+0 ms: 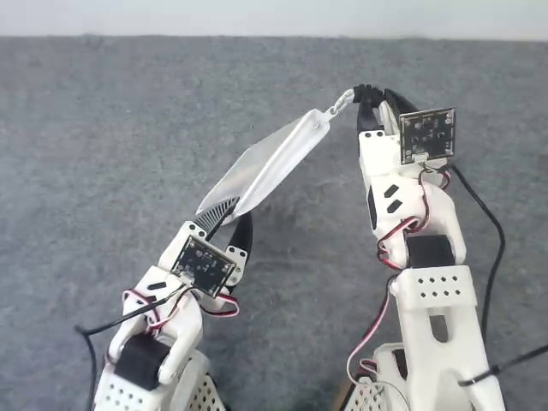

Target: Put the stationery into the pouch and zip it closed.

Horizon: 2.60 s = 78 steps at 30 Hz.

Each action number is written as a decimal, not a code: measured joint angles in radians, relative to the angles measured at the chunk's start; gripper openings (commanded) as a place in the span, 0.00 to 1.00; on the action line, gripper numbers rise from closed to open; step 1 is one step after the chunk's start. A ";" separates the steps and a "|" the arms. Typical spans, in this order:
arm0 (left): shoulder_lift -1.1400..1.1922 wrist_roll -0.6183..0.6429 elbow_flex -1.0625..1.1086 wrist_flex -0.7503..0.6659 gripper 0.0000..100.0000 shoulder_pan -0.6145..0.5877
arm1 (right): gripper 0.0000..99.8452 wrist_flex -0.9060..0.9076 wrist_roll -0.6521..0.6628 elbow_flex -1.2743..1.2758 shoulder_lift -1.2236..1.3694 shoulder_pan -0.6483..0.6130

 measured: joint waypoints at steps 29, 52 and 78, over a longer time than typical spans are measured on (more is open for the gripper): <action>-0.002 0.000 0.000 0.008 0.01 -0.015 | 0.25 0.466 0.155 -0.066 -0.189 -0.198; 0.000 -0.003 -0.005 0.141 0.22 0.003 | 0.25 0.390 0.155 0.095 -0.439 -0.229; 0.000 0.233 -0.267 0.305 0.27 -0.216 | 0.25 0.367 0.155 0.103 -0.439 -0.230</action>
